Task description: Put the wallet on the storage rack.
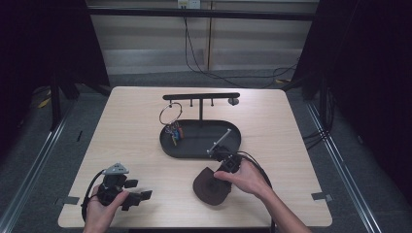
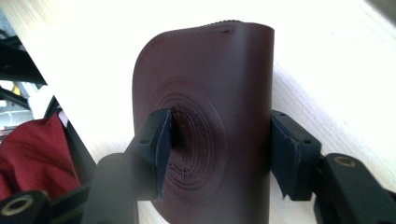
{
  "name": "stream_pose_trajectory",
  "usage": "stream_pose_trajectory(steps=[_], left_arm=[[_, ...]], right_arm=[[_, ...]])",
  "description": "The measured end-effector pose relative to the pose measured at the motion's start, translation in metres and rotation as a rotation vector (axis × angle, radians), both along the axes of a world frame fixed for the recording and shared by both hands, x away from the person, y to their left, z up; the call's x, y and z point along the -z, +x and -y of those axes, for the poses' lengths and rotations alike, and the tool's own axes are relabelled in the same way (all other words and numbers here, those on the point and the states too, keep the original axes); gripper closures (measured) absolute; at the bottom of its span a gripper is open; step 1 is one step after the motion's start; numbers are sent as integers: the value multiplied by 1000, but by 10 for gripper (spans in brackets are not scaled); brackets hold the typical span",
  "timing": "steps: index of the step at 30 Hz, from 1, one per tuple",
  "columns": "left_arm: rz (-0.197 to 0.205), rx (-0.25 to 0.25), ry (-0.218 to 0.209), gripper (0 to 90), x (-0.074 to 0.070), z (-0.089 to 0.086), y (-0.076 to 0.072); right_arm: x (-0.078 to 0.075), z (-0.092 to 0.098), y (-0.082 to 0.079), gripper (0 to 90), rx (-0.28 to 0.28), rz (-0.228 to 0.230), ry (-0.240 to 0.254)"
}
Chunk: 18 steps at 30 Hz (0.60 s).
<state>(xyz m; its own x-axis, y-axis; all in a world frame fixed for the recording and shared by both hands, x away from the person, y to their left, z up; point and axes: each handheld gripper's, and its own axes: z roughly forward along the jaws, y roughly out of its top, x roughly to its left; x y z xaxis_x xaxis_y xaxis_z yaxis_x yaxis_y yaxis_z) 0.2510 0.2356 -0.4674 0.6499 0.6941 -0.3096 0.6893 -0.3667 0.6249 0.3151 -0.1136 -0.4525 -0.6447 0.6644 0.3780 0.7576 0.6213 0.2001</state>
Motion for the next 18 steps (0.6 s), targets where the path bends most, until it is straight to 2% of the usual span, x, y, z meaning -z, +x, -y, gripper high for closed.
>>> stream_pose_trajectory(steps=[9, 14, 16, 18], left_arm=[[2, -7, 0, 241, 0, 0, 1], [9, -22, -7, 241, 0, -2, 2], [13, -27, -11, 241, 0, -2, 2], [11, -28, -10, 241, 0, -2, 2]], right_arm=[[-18, 0, -5, 594, 8, -21, 43], [-25, -2, -9, 623, 6, -16, 32], [-28, -4, -12, 625, -1, -9, 8], [-29, -5, -13, 627, 2, -3, 3]])
